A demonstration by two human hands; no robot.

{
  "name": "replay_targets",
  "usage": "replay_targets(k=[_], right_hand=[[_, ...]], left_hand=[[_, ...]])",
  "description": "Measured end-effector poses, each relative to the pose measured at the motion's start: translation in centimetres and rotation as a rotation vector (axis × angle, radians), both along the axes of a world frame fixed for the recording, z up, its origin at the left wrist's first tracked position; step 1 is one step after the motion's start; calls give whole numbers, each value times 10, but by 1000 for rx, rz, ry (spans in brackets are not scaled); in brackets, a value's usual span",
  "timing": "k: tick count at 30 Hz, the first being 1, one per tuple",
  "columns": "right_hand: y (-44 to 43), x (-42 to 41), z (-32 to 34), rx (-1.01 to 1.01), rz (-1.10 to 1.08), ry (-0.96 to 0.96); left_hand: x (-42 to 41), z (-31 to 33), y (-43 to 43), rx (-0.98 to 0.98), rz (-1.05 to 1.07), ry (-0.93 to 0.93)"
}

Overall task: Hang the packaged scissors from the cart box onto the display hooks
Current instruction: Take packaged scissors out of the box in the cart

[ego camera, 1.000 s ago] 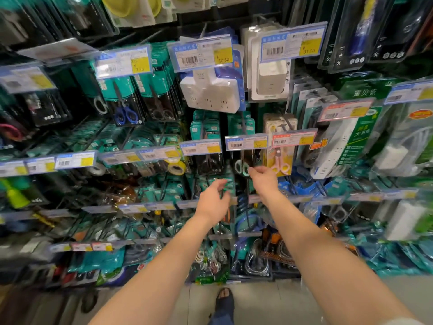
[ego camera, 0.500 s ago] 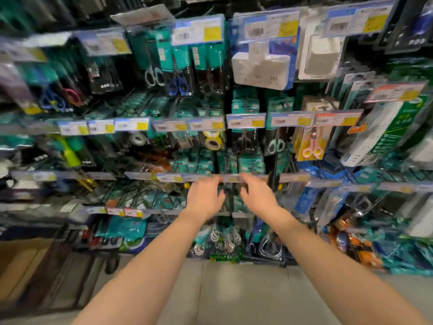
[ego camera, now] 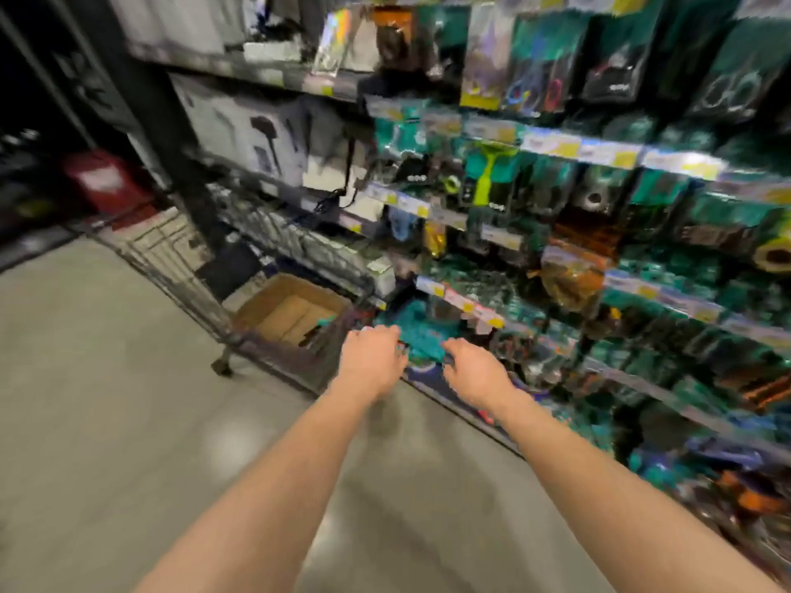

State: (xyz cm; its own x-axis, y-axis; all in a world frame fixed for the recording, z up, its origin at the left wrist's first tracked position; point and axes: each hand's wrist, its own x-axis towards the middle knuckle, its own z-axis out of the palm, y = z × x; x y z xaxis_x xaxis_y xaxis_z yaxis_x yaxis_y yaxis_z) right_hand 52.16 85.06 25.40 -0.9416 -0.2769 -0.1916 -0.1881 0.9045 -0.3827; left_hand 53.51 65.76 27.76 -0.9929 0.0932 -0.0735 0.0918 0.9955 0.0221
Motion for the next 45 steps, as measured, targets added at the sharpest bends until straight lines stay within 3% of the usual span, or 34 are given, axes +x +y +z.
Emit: replay_targets(k=[5,13,21,28,34,45], right_hand=[[-156,2,-3,38,176,-11],[-302,-25,-9,115,353,-16],[-385,-118,-64,28,164,-175],[-426,-233,-108,62,-11,-341],[-444,-302,-127,178,-8,-365],[-455,-376,-182,248,-289,-511]], left_hand=[[46,-13,-172,-41,265,-100],[62,-19,-303,67,465,-89],[-6,-55,-384,76,497,-96],[-130,-78,-433,76,418,-228],[-234,-89,-454,117,319,-287],[-407,-154,-481,-6,-104,-501]])
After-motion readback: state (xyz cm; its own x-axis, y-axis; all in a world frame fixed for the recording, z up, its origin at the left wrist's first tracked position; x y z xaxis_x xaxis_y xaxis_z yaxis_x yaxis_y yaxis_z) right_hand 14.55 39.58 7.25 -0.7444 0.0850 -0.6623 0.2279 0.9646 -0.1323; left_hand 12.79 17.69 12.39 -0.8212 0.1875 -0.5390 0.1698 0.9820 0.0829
